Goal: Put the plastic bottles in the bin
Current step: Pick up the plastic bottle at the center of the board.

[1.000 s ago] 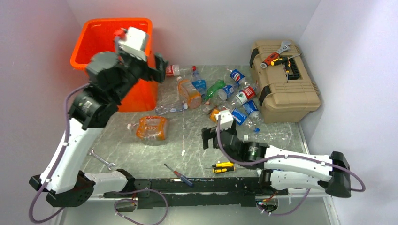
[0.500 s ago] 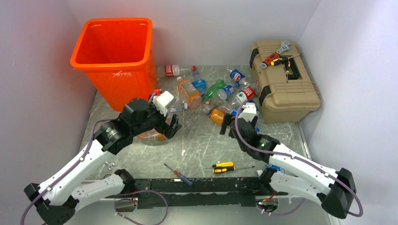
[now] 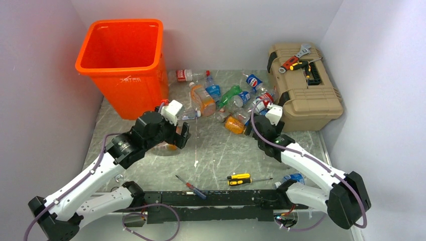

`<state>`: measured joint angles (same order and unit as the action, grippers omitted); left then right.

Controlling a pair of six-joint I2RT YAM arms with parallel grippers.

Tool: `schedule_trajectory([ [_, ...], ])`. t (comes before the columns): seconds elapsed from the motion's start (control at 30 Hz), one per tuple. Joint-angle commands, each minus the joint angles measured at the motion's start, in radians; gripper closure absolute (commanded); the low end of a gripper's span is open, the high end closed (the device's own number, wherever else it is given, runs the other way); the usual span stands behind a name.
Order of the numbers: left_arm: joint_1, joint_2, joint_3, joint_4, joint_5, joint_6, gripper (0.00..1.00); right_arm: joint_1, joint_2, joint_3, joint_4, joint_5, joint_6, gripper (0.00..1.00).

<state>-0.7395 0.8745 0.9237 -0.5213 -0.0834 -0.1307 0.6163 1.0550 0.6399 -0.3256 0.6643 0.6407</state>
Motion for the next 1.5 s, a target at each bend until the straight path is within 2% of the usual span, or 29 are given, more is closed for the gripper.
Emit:
schedule_trajectory([
  [0.0, -0.003, -0.034, 0.004, 0.016, -0.083, -0.031, 0.01, -0.056, 0.010, 0.043, 0.074, -0.058, 0.073, 0.05],
  [0.1, -0.002, -0.039, -0.003, 0.023, -0.079, -0.033, 0.01, -0.055, -0.051, 0.043, 0.036, -0.066, 0.060, 0.06],
  [0.23, -0.001, -0.021, 0.006, 0.017, -0.056, -0.033, 0.01, -0.037, -0.121, 0.077, -0.154, -0.102, 0.078, 0.06],
  [0.37, -0.003, 0.004, 0.023, 0.000, -0.048, -0.042, 0.02, -0.023, -0.154, 0.066, -0.364, -0.103, 0.251, 0.03],
  [0.5, -0.002, 0.006, 0.020, 0.000, -0.043, -0.047, 0.02, -0.025, -0.263, -0.045, -0.255, -0.105, 0.307, 0.02],
  [0.57, -0.003, 0.004, 0.014, 0.005, -0.049, -0.047, 0.02, -0.024, -0.263, -0.067, -0.147, -0.089, 0.244, 0.03],
  [0.8, -0.004, 0.023, 0.016, -0.007, -0.073, -0.041, 0.03, -0.037, 0.062, 0.073, 0.093, 0.030, -0.084, 0.03],
  [1.0, -0.007, 0.027, 0.012, -0.006, -0.080, -0.035, 0.03, -0.082, 0.258, 0.155, 0.227, -0.058, -0.207, 0.03],
  [1.17, -0.015, 0.037, 0.015, -0.011, -0.088, -0.032, 0.03, -0.088, 0.410, 0.275, 0.142, -0.031, -0.260, 0.03],
  [1.47, -0.021, 0.045, 0.017, -0.016, -0.093, -0.026, 0.03, -0.128, 0.556, 0.325, 0.133, -0.134, -0.315, 0.07],
])
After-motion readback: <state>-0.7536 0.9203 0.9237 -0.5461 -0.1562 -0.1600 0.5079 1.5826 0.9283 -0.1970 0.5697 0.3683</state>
